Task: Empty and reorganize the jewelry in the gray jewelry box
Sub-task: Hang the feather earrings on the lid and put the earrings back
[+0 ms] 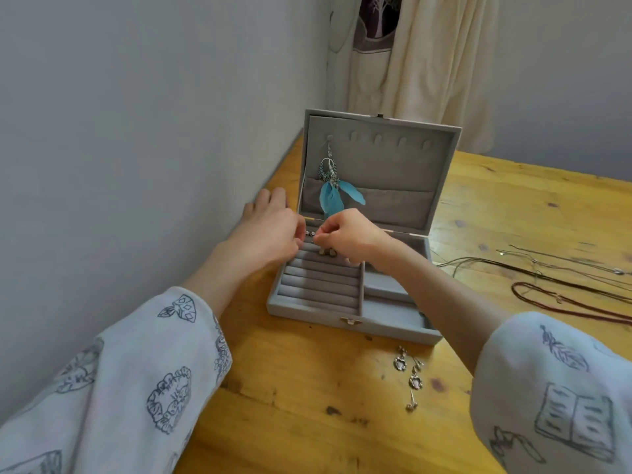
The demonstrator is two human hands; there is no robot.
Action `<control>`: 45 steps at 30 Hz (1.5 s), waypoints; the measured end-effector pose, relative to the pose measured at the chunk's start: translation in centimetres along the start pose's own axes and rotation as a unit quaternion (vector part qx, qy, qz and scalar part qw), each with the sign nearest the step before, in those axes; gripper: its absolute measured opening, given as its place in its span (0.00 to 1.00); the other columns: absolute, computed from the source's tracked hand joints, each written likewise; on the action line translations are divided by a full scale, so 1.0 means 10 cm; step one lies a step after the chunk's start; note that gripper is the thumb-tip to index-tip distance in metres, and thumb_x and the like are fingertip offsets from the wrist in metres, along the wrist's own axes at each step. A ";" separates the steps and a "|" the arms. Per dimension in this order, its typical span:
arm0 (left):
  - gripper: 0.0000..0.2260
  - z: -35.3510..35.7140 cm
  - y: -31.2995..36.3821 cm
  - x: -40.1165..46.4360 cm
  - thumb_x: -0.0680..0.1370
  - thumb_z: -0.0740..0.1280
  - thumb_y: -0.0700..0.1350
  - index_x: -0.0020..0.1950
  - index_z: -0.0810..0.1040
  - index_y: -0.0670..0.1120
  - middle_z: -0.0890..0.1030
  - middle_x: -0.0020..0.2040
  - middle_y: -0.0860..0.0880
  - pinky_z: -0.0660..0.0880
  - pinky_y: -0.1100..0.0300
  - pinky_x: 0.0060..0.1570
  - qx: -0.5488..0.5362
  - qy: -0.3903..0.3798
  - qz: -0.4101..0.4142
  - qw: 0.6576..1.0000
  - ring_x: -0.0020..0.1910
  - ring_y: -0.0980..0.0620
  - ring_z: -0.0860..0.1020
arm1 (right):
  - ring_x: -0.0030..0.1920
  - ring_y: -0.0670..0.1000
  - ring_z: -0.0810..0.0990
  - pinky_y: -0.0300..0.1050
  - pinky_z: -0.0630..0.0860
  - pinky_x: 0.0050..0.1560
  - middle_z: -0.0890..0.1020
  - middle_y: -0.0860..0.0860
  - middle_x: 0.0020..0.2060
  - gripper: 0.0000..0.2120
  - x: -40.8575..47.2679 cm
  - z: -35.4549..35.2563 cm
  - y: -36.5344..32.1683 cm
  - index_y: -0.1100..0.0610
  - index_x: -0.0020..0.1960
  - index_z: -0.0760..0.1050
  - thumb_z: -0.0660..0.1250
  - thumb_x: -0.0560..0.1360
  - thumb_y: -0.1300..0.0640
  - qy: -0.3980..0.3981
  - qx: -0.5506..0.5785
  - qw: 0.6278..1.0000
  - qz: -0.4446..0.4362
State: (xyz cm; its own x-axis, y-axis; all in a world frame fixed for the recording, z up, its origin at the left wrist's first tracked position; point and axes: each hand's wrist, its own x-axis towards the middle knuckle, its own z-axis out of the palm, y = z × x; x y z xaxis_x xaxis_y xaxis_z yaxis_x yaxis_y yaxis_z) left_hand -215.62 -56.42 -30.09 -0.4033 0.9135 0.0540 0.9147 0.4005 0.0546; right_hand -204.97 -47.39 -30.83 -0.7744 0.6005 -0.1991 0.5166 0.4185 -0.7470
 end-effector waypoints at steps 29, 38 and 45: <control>0.11 0.15 0.03 0.03 0.77 0.62 0.46 0.57 0.79 0.47 0.68 0.58 0.45 0.63 0.51 0.58 0.037 0.023 -0.009 0.999 0.61 0.43 0.63 | 0.50 0.59 0.78 0.56 0.77 0.52 0.80 0.58 0.49 0.07 0.17 0.19 0.01 0.57 0.51 0.76 0.65 0.74 0.56 0.050 -0.170 0.984 -0.033; 0.10 0.16 0.11 -0.46 0.78 0.61 0.44 0.58 0.77 0.47 0.70 0.53 0.46 0.65 0.56 0.58 -0.128 0.104 -0.023 0.986 0.57 0.49 0.66 | 0.38 0.46 0.73 0.39 0.69 0.39 0.75 0.47 0.36 0.10 -0.49 0.00 0.10 0.57 0.52 0.77 0.62 0.77 0.52 0.093 -0.075 0.991 -0.057; 0.07 0.30 0.54 -1.12 0.77 0.63 0.42 0.54 0.77 0.47 0.70 0.47 0.53 0.66 0.63 0.52 -0.261 0.127 0.007 0.957 0.51 0.56 0.67 | 0.36 0.47 0.77 0.42 0.74 0.38 0.79 0.48 0.35 0.10 -1.34 -0.06 0.43 0.56 0.50 0.78 0.61 0.77 0.52 0.110 -0.057 0.992 -0.037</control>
State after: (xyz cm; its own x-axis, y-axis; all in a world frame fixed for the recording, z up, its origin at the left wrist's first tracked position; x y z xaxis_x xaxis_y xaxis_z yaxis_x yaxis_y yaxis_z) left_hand -206.03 -64.29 -33.35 -0.4453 0.8456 0.2945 0.8082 0.2379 0.5387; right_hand -192.16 -53.25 -30.96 -0.7196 0.6944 0.0071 0.5089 0.5343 -0.6749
